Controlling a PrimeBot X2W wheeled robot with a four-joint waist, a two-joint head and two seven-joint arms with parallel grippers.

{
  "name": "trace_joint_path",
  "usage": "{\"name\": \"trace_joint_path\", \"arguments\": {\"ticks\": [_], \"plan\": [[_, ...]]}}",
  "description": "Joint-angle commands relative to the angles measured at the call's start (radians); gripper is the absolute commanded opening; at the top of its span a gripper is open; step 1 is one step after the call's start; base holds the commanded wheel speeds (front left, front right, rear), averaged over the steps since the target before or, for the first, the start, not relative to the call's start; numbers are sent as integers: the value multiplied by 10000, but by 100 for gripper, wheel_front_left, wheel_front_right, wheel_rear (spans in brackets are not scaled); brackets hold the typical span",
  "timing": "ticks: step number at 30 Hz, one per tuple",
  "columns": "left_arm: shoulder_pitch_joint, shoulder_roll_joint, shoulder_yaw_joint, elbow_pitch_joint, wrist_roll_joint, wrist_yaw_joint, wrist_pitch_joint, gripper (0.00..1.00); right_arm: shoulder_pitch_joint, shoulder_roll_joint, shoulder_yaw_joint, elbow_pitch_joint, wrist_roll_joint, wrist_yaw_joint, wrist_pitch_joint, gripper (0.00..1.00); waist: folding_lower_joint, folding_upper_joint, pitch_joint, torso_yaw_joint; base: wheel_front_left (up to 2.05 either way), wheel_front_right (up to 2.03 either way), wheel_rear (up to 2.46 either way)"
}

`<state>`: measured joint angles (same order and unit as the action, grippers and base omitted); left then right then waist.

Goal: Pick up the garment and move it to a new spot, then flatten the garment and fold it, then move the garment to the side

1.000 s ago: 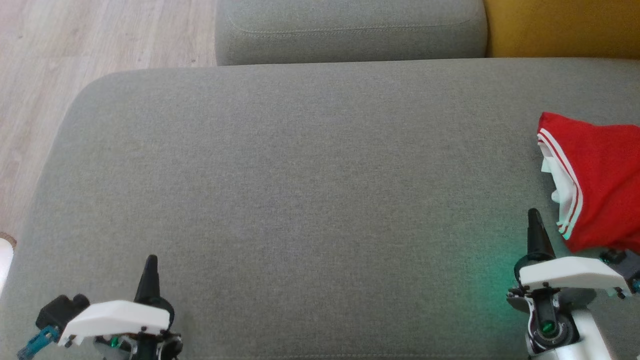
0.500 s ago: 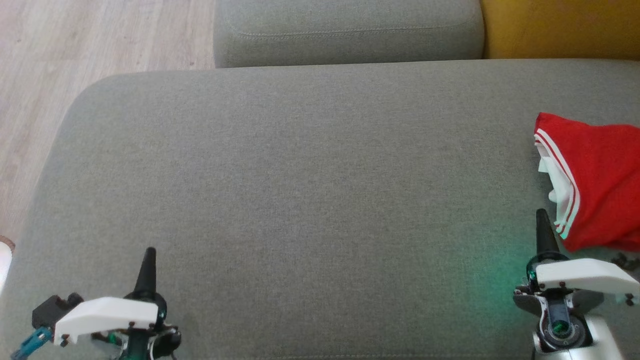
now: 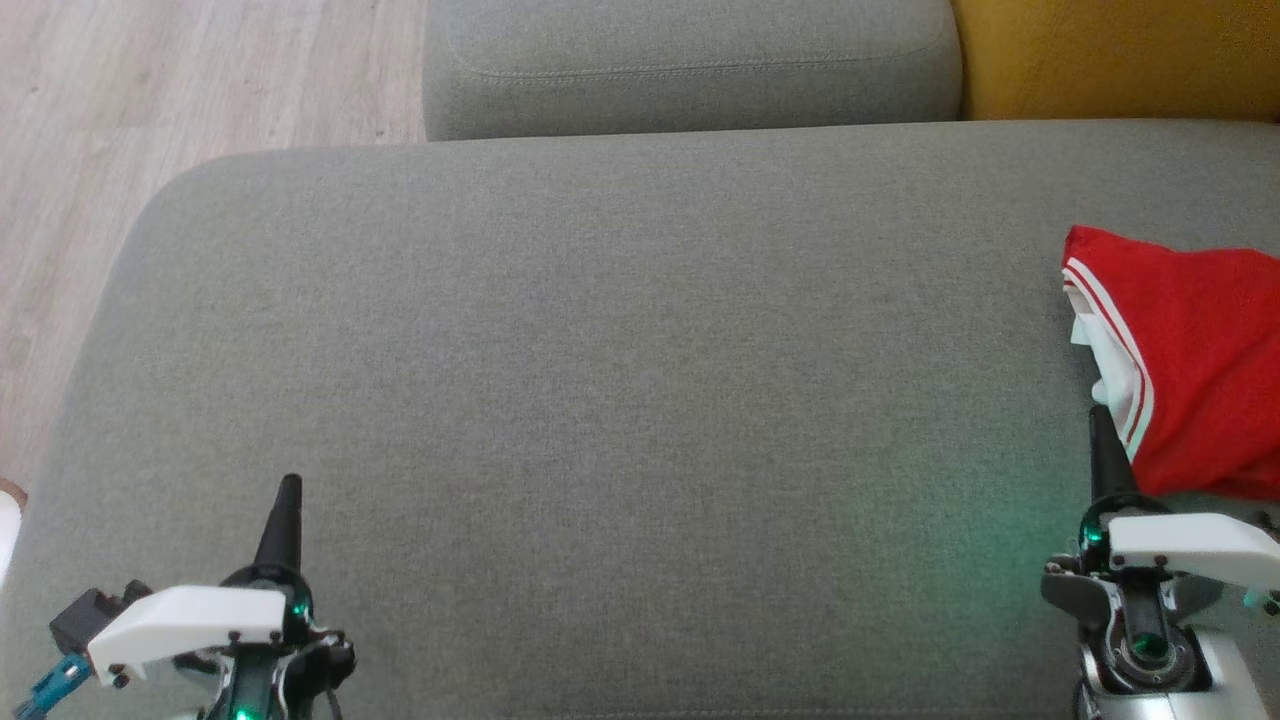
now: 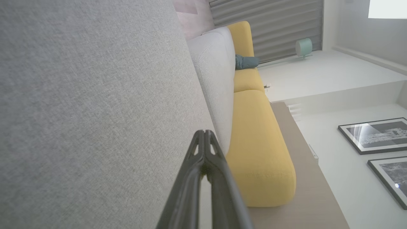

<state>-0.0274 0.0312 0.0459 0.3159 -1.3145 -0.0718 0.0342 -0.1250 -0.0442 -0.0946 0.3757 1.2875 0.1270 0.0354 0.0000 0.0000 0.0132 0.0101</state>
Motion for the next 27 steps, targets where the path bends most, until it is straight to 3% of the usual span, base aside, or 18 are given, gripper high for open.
{"name": "trace_joint_path", "arguments": {"ticks": [1, 27], "plan": [[-562, 157, 326, -415, -304, -153, 101, 0, -115, -54, 122, -475, 348, 30, 86, 0, 0, 0, -6, -6, 0, 0, 0], [-808, 191, 677, -704, -2942, -589, 789, 0, 170, -60, -193, -1309, 3210, 37, 779, 0, 0, 0, -101, -101, 0, 0, 0]]}}
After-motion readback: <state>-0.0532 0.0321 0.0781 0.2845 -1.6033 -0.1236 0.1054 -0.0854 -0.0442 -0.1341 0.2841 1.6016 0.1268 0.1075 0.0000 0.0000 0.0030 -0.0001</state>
